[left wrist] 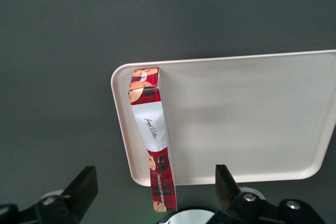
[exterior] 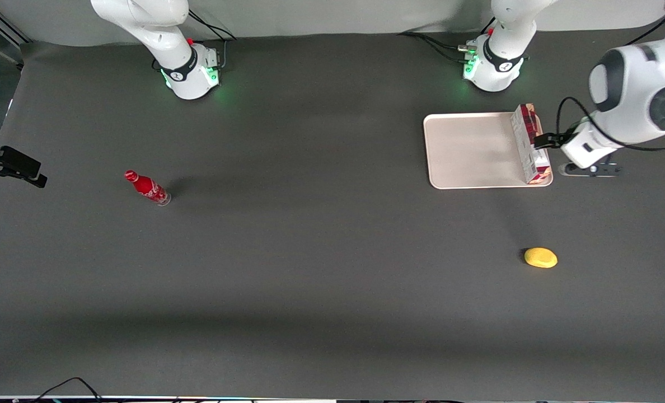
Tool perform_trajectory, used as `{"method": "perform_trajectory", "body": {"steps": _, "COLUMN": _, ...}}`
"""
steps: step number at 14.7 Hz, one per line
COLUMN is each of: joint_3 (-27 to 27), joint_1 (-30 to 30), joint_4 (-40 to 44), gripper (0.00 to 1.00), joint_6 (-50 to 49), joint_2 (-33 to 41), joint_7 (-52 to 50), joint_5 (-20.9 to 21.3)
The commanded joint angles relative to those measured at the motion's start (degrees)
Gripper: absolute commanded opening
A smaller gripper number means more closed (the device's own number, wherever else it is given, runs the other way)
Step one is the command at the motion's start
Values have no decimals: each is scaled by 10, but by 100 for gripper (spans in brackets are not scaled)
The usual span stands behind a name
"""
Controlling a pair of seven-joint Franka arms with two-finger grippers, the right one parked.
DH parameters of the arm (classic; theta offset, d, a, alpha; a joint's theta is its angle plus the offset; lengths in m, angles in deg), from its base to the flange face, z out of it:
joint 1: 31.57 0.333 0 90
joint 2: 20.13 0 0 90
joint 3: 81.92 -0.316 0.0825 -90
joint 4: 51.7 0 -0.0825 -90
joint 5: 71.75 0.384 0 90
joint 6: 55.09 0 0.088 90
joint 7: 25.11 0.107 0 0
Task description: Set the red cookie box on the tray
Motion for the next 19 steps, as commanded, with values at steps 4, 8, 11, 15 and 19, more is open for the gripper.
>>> {"method": "perform_trajectory", "body": {"steps": 4, "joint_3": 1, "joint_1": -22, "joint_4": 317, "gripper": 100, "joint_6": -216, "joint_2": -40, "joint_7": -21, "joint_5": -9}}
{"method": "perform_trajectory", "body": {"steps": 8, "joint_3": -7, "joint_1": -80, "joint_4": 390, "gripper": 100, "joint_6": -217, "joint_2": -57, "joint_7": -75, "joint_5": -14}}
{"method": "perform_trajectory", "body": {"steps": 11, "joint_3": -76, "joint_1": -171, "joint_4": 390, "gripper": 100, "joint_6": -200, "joint_2": -69, "joint_7": -77, "joint_5": -13}}
{"method": "perform_trajectory", "body": {"steps": 15, "joint_3": -178, "joint_1": -299, "joint_4": 394, "gripper": 100, "joint_6": -171, "joint_2": -94, "joint_7": -104, "joint_5": -10}}
{"method": "perform_trajectory", "body": {"steps": 19, "joint_3": -203, "joint_1": -331, "joint_4": 410, "gripper": 100, "joint_6": -170, "joint_2": -112, "joint_7": -99, "joint_5": -4}}
